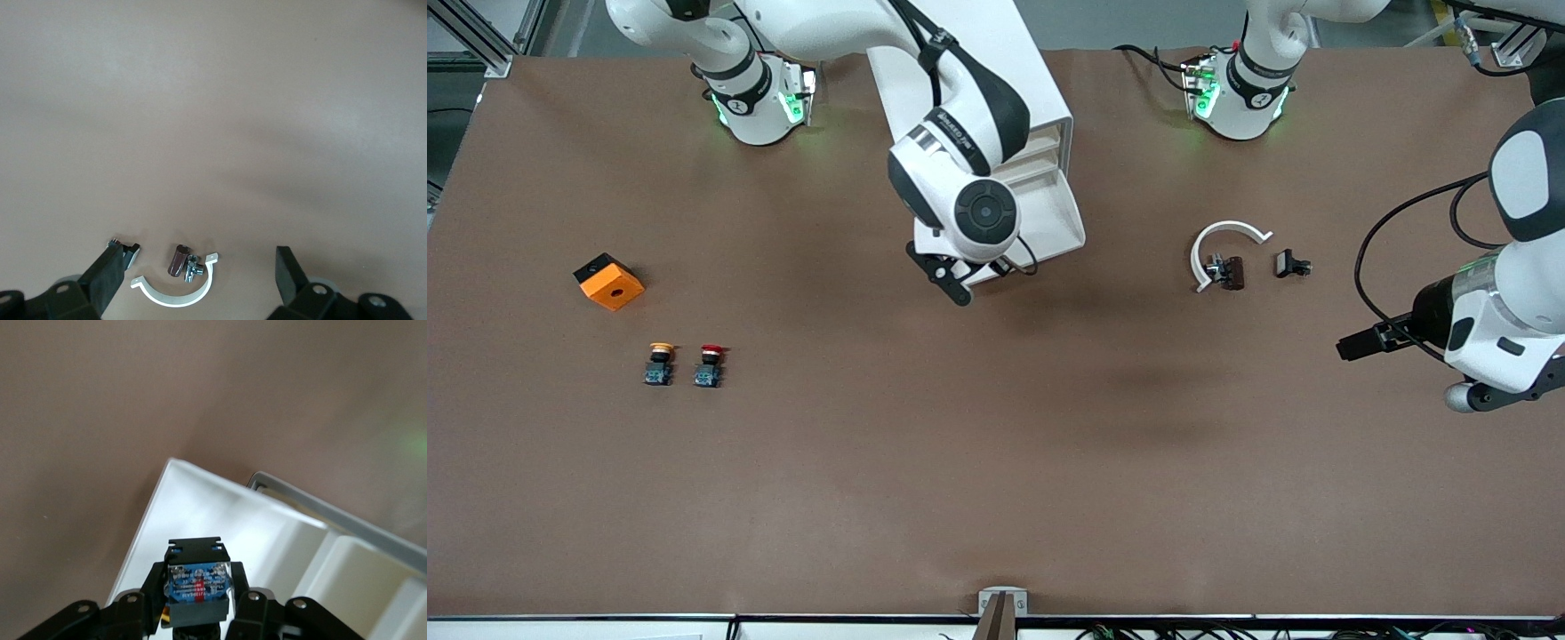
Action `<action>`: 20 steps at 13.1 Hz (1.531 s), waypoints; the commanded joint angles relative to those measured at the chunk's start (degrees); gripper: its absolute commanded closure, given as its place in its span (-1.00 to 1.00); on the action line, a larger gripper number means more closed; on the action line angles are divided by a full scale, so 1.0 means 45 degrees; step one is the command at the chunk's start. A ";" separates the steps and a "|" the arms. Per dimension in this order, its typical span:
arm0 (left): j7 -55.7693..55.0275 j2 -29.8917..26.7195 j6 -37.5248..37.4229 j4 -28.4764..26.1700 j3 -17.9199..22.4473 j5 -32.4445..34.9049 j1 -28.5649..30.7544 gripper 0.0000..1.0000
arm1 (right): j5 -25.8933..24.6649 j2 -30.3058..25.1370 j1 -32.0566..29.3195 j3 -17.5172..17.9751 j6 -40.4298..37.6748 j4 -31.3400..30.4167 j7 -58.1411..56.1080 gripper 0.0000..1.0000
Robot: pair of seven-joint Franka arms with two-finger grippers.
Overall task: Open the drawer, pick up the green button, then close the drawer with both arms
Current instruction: 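Carry the green button out toward the red button with the right gripper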
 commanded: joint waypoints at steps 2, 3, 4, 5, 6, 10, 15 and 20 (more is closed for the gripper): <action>0.0177 -0.0125 0.0544 -0.0456 -0.0128 0.0287 -0.0246 -1.00 | -0.0069 -0.1224 -0.1191 0.0113 -0.0883 0.0055 -0.1684 0.85; 0.0177 -0.0125 0.0699 -0.0574 -0.0128 0.0287 -0.0401 -1.00 | -0.0089 -0.1400 -0.1602 0.0113 -0.1408 0.0074 -0.2579 0.85; 0.0177 -0.0125 0.0856 -0.0730 -0.0147 0.0287 -0.0558 -1.00 | -0.0108 -0.1537 -0.1992 0.0093 -0.1626 0.0055 -0.3497 0.84; 0.0177 -0.0125 0.1167 -0.0924 -0.0147 0.0287 -0.0675 -1.00 | -0.0302 -0.1713 -0.2402 0.0093 -0.1783 -0.0003 -0.4434 0.82; 0.0177 -0.0145 0.1460 -0.1158 -0.0167 0.0287 -0.0850 -1.00 | -0.0903 -0.1792 -0.2658 0.0113 -0.2017 -0.0023 -0.5333 0.78; -0.0077 -0.0145 0.2749 -0.2232 -0.0167 0.0287 -0.1691 -1.00 | -0.2022 -0.2027 -0.3985 0.0093 -0.2098 -0.0043 -0.9648 0.77; -0.0194 -0.0125 0.4934 -0.3833 -0.0186 0.0268 -0.2491 -1.00 | -0.3331 -0.1930 -0.5216 0.0113 -0.0560 -0.0919 -1.3148 0.72; -0.1249 0.0556 0.6208 -0.4579 -0.0186 0.0268 -0.3546 -1.00 | -0.3409 -0.1910 -0.6448 0.0093 0.2778 -0.2948 -1.5574 0.72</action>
